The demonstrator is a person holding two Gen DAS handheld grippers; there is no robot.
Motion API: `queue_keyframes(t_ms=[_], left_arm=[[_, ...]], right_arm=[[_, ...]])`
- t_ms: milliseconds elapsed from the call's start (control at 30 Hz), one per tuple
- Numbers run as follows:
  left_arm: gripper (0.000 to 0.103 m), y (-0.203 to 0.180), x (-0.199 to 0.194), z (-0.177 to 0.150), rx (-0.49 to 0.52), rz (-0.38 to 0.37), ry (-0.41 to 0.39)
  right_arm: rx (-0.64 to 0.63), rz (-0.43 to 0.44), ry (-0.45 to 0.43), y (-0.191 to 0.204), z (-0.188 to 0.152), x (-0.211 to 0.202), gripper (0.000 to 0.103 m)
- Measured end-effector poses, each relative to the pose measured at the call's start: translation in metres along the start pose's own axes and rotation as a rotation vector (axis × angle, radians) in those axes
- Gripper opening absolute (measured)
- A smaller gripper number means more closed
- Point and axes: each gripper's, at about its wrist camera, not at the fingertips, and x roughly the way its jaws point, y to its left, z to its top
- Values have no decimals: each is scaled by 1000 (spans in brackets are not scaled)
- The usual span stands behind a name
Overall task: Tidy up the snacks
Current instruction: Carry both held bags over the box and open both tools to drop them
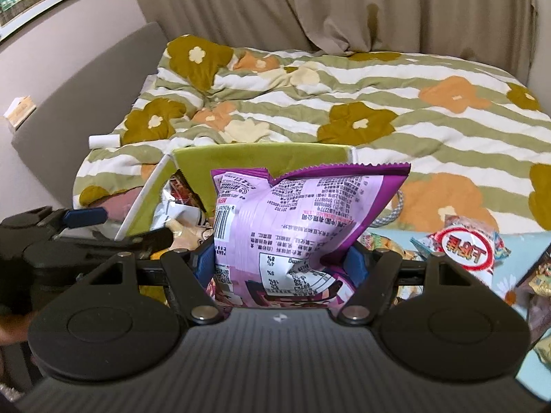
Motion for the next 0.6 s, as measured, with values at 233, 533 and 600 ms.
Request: queue_keyframes(t_ms=[233, 533, 600], left_arm=[[100, 12, -17, -13, -61, 37, 3], [100, 18, -24, -27, -99, 66, 17], [100, 18, -26, -28, -103, 62, 15]], right_arm=[[-53, 72, 11, 19, 6, 10, 88], [-11, 144, -8, 29, 2, 21, 103], [1, 138, -21, 27, -1, 18, 103]])
